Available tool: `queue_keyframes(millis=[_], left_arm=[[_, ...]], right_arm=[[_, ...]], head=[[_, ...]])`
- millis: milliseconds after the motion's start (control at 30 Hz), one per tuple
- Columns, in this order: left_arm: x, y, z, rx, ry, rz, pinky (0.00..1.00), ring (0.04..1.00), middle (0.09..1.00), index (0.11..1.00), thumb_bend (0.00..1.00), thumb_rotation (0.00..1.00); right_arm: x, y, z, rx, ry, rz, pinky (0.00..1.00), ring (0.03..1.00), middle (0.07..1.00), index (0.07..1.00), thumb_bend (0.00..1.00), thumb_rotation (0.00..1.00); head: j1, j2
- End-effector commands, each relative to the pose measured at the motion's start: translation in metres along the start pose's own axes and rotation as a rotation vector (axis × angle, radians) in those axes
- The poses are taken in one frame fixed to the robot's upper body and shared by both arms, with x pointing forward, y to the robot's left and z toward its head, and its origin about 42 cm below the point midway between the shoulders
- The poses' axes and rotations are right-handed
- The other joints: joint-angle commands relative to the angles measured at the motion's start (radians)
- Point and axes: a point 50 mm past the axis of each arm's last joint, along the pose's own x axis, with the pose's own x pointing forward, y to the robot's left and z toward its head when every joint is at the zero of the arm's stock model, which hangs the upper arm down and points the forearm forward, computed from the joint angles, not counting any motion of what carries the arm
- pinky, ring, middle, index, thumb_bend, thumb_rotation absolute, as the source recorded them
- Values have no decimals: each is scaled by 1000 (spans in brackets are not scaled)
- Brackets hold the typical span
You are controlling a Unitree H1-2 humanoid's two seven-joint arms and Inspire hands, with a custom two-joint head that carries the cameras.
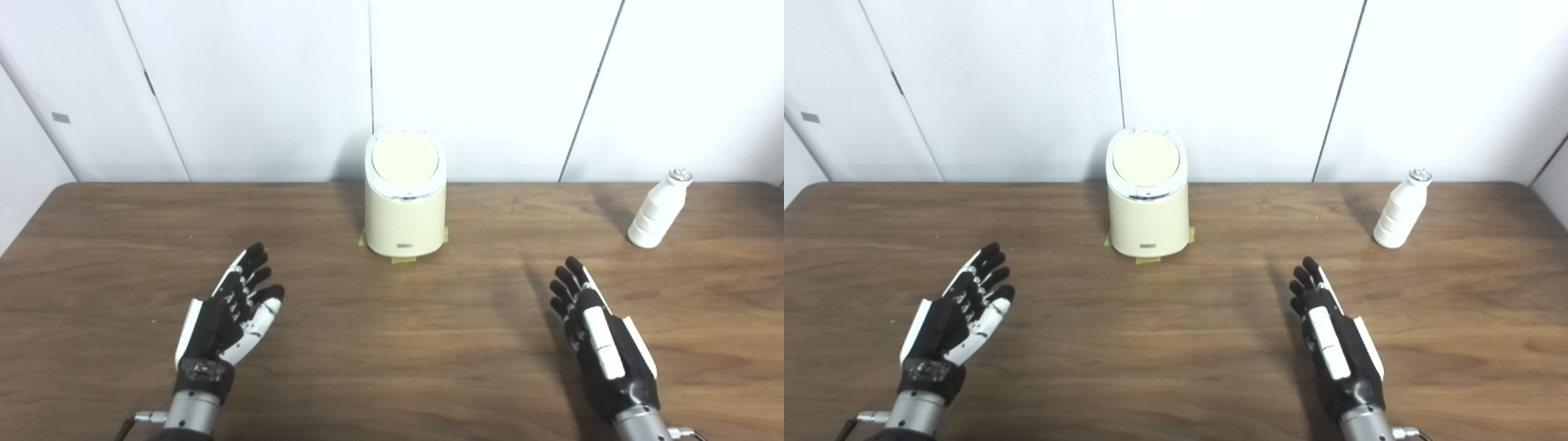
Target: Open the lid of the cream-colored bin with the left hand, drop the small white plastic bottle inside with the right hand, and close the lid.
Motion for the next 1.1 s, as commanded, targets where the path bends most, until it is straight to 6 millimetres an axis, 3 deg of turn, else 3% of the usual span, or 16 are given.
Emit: queue_keyframes(millis=[0, 167, 333, 800, 1067], left_arm=[[9, -5, 20, 35, -67, 17, 816, 890, 902, 938, 531, 350], [30, -8, 40, 78, -95, 12, 848, 871, 890, 934, 639, 405], [46, -15, 55, 79, -109, 2, 795, 867, 899, 937, 726, 391], [98, -30, 88, 188, -151, -66, 770, 849, 900, 944, 706, 381], [134, -43, 114, 255, -195, -107, 811, 871, 903, 945, 703, 365]], right_arm=[[-32, -4, -14, 1, 31, -12, 986, 962, 965, 958, 517, 749], [-31, -4, -14, -17, 23, -7, 973, 955, 963, 960, 504, 764], [-31, -3, -14, -6, 30, -12, 973, 954, 964, 952, 526, 749], [-33, -2, -15, -1, 34, -15, 979, 962, 967, 959, 508, 752], [-34, 0, -16, -10, 37, -12, 967, 950, 962, 959, 533, 760]], head=[[1, -2], [1, -3], [-1, -5], [-10, -6], [-16, 8]])
